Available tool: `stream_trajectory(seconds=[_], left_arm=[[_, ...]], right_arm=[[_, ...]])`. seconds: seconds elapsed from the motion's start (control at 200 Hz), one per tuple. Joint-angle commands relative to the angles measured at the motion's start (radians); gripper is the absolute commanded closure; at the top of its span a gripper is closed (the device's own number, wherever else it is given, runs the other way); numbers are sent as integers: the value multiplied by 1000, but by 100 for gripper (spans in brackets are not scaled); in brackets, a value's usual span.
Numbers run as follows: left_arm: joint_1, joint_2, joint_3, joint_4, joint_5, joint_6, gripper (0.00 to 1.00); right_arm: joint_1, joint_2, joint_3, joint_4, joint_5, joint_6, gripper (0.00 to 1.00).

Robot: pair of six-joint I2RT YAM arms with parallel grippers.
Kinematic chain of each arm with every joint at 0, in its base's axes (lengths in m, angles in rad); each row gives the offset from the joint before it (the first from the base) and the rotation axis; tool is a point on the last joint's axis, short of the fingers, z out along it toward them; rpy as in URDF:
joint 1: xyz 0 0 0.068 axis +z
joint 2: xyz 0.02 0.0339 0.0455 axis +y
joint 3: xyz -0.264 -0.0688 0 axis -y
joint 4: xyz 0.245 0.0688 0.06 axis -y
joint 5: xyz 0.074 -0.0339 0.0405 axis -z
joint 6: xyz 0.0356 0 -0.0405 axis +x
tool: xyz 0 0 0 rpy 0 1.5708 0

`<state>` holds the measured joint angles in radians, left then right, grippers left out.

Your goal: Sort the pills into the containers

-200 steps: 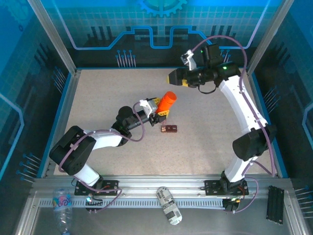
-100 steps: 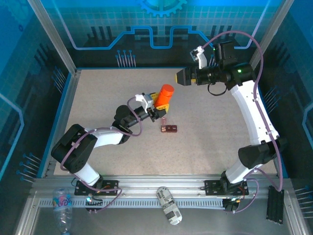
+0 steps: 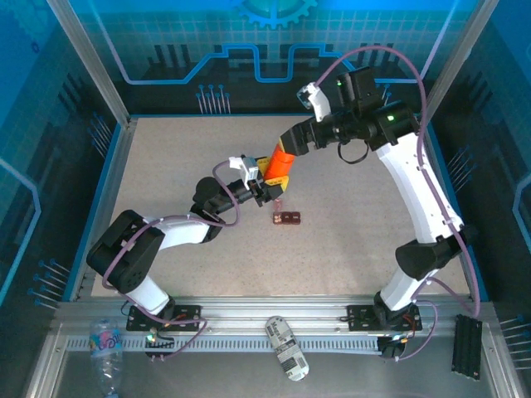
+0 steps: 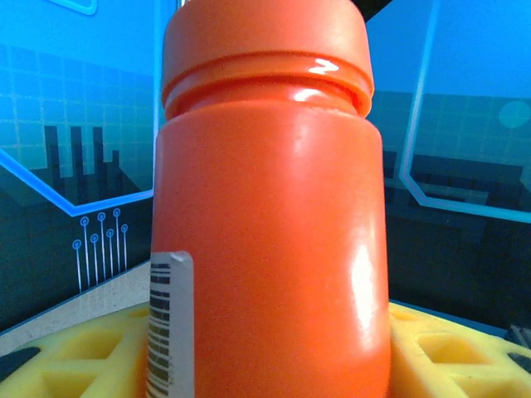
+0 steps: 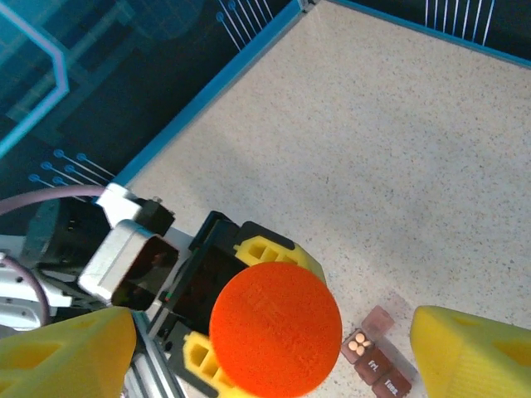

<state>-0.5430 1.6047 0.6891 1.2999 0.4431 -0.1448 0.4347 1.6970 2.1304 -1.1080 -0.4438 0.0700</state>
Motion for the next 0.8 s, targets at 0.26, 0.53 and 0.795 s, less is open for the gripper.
stream_trajectory(seconds=[0.26, 0.53, 0.795], left_arm=[[7, -15, 32, 43, 32, -20, 100], [8, -20, 32, 43, 28, -17, 100], [9, -20, 28, 46, 25, -15, 100]], right_arm=[[37, 57, 43, -76, 41, -35, 14], [45, 68, 42, -81, 16, -35, 22], [45, 67, 23, -76, -11, -30, 34]])
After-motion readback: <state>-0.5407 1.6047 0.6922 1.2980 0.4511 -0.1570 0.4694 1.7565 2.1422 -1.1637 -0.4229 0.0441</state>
